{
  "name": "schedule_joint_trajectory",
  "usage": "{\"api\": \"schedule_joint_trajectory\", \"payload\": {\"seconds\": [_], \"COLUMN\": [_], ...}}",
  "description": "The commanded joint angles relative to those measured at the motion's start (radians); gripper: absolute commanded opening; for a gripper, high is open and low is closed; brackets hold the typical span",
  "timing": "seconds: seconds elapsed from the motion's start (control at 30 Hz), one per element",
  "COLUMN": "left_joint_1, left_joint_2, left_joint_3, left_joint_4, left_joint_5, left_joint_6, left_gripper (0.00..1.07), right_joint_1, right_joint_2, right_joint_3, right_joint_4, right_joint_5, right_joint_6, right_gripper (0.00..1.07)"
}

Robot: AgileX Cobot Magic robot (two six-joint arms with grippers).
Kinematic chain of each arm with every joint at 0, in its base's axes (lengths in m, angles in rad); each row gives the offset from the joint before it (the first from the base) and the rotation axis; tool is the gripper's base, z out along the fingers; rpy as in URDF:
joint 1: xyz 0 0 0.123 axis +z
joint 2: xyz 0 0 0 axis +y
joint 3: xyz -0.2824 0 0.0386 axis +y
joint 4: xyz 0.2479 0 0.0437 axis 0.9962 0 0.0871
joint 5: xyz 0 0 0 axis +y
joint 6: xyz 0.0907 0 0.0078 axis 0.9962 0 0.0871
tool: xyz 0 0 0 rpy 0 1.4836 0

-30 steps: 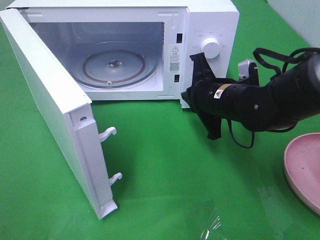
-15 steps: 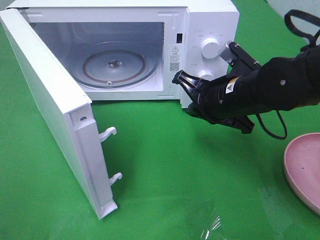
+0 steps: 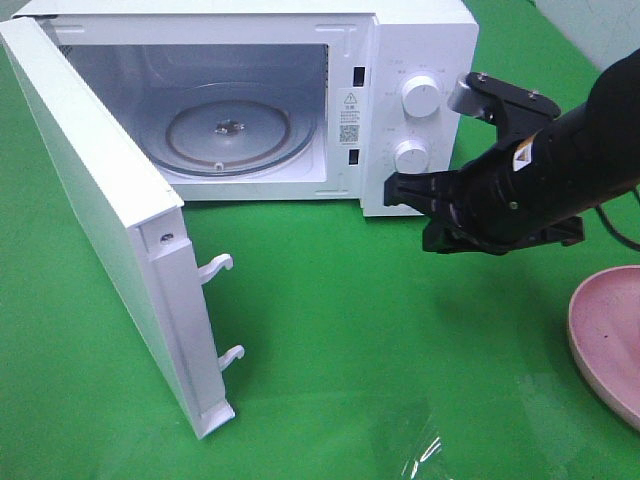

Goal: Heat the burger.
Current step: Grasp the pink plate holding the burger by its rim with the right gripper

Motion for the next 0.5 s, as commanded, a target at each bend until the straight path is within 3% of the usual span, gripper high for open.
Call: {"api": "schedule_joint_trajectory", "payload": {"seconds": [0.03, 0.23, 0.3, 0.33, 0.37, 0.4, 0.43, 0.5], "left_joint_1": [0.003, 0.003, 0.003, 0.003, 0.003, 0.003, 0.003, 0.003], "left_joint_2": [-0.001, -0.001, -0.001, -0.001, -0.001, -0.001, -0.001, -0.001], "left_joint_3": [0.003, 0.003, 0.003, 0.003, 0.003, 0.003, 0.003, 0.003], "left_joint_4": [-0.007, -0.007, -0.007, -0.007, -0.007, -0.007, -0.007, -0.007], "left_joint_5": [-0.008, -0.008, -0.008, -0.008, -0.008, -0.008, -0.008, -0.008], "left_joint_6": [-0.001, -0.001, -0.001, -0.001, -0.001, -0.001, -0.001, -0.001], "left_gripper": [0.97, 0.97, 0.97, 0.97, 0.97, 0.97, 0.97, 0.97], "right_joint_1": [-0.046, -0.062, -0.062, -0.062, -0.062, -0.062, -0.062, -0.062], "right_joint_2": [-0.064, -0.119, -0.156, -0.156, -0.17, -0.17, -0.183, -0.19], "right_joint_3": [-0.003, -0.003, -0.003, -0.003, -0.003, -0.003, -0.003, -0.003], "right_joint_4": [-0.068, -0.118, -0.157, -0.157, -0.175, -0.175, -0.203, -0.218], "right_joint_5": [0.146, 0.247, 0.309, 0.309, 0.338, 0.338, 0.371, 0.388], "right_joint_6": [-0.072, -0.099, -0.103, -0.103, -0.114, -0.114, -0.114, -0.114], "right_gripper": [0.14, 0.22, 0.38, 0.38, 0.48, 0.48, 0.57, 0.63]}}
